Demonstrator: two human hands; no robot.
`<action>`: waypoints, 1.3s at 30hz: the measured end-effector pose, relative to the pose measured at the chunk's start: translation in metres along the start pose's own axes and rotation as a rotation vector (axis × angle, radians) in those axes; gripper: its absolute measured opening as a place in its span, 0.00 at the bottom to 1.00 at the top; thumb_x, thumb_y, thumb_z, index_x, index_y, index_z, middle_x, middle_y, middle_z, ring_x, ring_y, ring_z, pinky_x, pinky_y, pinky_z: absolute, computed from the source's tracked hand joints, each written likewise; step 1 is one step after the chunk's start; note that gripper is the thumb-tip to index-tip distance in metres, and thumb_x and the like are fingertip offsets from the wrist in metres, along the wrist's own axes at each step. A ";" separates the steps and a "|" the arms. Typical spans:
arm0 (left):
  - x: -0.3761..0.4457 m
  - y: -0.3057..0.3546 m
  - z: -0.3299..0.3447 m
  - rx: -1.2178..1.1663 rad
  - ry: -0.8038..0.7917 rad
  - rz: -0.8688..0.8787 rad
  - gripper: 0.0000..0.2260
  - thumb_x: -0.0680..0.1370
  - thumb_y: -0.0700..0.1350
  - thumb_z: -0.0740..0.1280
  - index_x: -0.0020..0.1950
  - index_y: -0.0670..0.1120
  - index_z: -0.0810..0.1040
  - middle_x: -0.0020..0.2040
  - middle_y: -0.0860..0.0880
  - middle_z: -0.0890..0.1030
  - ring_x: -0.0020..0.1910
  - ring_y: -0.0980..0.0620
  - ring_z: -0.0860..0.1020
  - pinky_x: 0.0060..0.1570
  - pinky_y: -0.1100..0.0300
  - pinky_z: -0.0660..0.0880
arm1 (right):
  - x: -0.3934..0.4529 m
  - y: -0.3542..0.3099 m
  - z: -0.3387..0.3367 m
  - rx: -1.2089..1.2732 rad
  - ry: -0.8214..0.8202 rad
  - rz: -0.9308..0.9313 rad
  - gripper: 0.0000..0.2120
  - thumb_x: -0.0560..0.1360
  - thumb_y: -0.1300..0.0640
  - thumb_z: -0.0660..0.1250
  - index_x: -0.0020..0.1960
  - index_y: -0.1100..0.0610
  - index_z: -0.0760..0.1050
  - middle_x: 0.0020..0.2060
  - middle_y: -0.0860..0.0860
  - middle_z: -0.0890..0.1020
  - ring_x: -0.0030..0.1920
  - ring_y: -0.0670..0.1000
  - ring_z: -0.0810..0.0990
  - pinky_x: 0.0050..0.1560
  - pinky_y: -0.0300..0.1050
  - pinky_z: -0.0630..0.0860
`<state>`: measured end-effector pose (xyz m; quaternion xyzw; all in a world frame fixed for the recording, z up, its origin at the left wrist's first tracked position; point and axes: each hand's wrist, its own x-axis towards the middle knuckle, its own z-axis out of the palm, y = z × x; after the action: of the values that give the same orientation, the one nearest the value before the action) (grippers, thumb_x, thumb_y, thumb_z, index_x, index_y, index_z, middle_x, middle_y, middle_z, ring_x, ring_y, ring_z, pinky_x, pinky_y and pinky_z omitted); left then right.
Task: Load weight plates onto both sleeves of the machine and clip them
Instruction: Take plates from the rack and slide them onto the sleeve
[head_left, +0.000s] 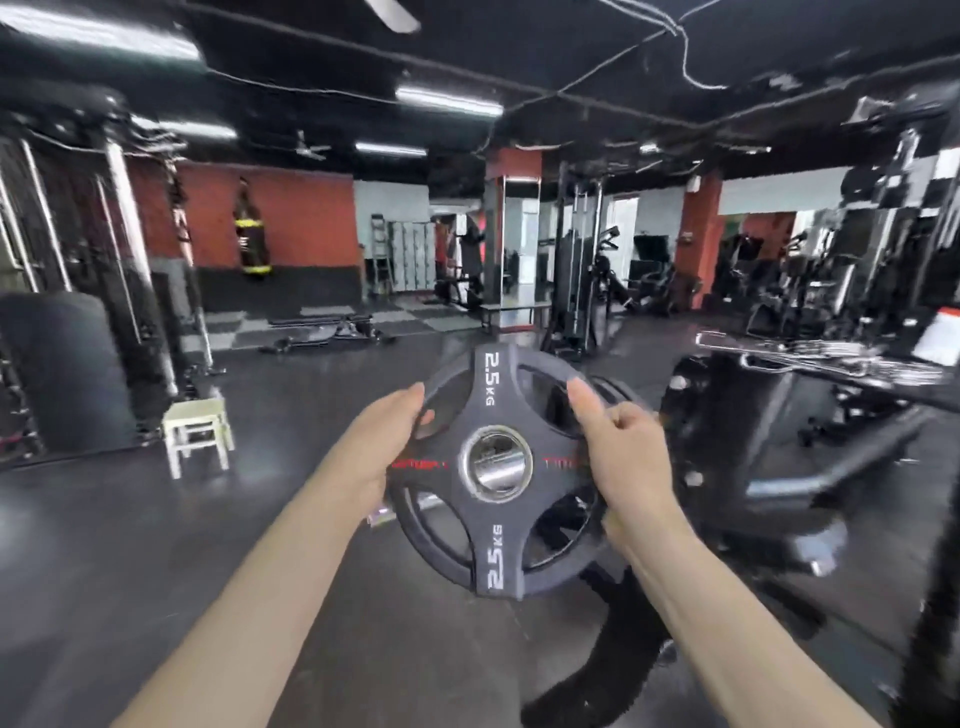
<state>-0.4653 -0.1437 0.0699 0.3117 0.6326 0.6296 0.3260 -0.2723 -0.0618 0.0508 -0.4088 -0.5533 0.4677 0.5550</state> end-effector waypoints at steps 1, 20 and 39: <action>0.002 -0.005 -0.019 0.002 0.035 -0.058 0.15 0.82 0.58 0.61 0.53 0.49 0.80 0.53 0.48 0.84 0.50 0.47 0.81 0.61 0.46 0.77 | -0.007 0.005 0.021 -0.027 -0.037 0.023 0.26 0.72 0.35 0.71 0.34 0.53 0.64 0.28 0.47 0.70 0.32 0.51 0.69 0.39 0.49 0.67; 0.058 -0.052 -0.092 0.093 0.013 -0.291 0.51 0.67 0.79 0.60 0.80 0.62 0.37 0.83 0.52 0.46 0.80 0.36 0.54 0.65 0.24 0.61 | -0.055 0.028 0.175 -0.392 -0.050 0.068 0.25 0.74 0.33 0.65 0.37 0.52 0.63 0.33 0.47 0.74 0.37 0.53 0.74 0.37 0.48 0.68; 0.077 -0.092 -0.093 -0.188 -0.062 -0.289 0.45 0.60 0.77 0.60 0.76 0.65 0.55 0.65 0.47 0.77 0.58 0.40 0.80 0.48 0.30 0.78 | -0.073 0.053 0.195 -0.734 -0.075 -0.338 0.21 0.78 0.37 0.63 0.41 0.53 0.64 0.36 0.47 0.76 0.38 0.51 0.77 0.38 0.46 0.75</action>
<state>-0.5847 -0.1379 -0.0240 0.2050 0.5988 0.6227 0.4601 -0.4667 -0.1329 -0.0076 -0.4655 -0.7628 0.1560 0.4208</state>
